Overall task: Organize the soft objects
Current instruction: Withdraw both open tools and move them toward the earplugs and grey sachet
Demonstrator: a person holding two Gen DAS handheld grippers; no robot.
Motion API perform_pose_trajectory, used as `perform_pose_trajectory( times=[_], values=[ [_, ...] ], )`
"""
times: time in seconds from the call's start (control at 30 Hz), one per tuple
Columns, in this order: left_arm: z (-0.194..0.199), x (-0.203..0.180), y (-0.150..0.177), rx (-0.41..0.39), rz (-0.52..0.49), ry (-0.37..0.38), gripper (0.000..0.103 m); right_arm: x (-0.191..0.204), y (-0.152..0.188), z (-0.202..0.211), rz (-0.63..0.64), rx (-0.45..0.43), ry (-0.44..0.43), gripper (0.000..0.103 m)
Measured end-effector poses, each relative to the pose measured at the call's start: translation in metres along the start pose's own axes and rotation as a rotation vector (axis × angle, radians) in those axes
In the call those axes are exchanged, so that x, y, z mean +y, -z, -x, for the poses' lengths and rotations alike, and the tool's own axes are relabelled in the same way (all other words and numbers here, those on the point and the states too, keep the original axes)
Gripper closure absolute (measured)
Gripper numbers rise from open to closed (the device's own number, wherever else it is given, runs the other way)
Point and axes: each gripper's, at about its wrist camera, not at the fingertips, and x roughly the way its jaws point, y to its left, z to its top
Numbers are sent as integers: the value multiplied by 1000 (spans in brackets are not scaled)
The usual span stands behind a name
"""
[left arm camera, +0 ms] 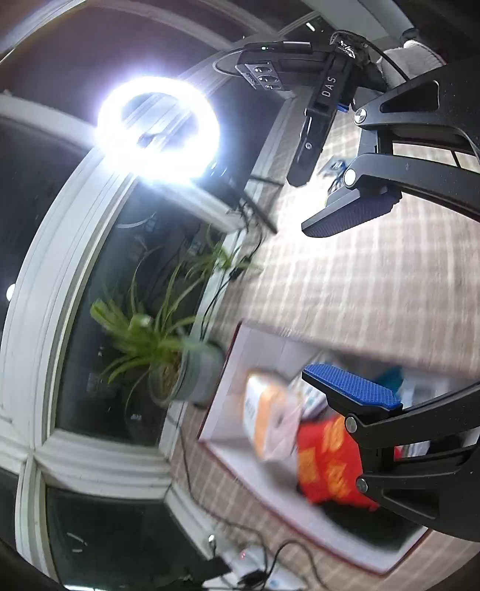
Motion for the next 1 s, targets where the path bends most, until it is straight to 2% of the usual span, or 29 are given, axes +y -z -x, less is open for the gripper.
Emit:
perform_pose_trajectory(
  times=[0.1,0.23,0.43,0.53,0.7,1.0],
  values=[
    [-6,-24,15,11,-11,23,33,-29,11,31,-5,-39,27,38],
    [-18,-58,33,31,-29,55,33,-69,26,72,10,-64,79,25],
    [-44,-118,58,51,-88,83,31,-134,44,132,24,-71,197,25],
    [-58,-146,69,68,-137,88,31,-160,47,148,23,-53,239,25],
    [-87,-188,90,112,-234,89,31,-191,56,160,92,-12,343,25],
    [-159,-236,113,190,-366,80,31,-225,65,147,152,30,381,25]
  ],
)
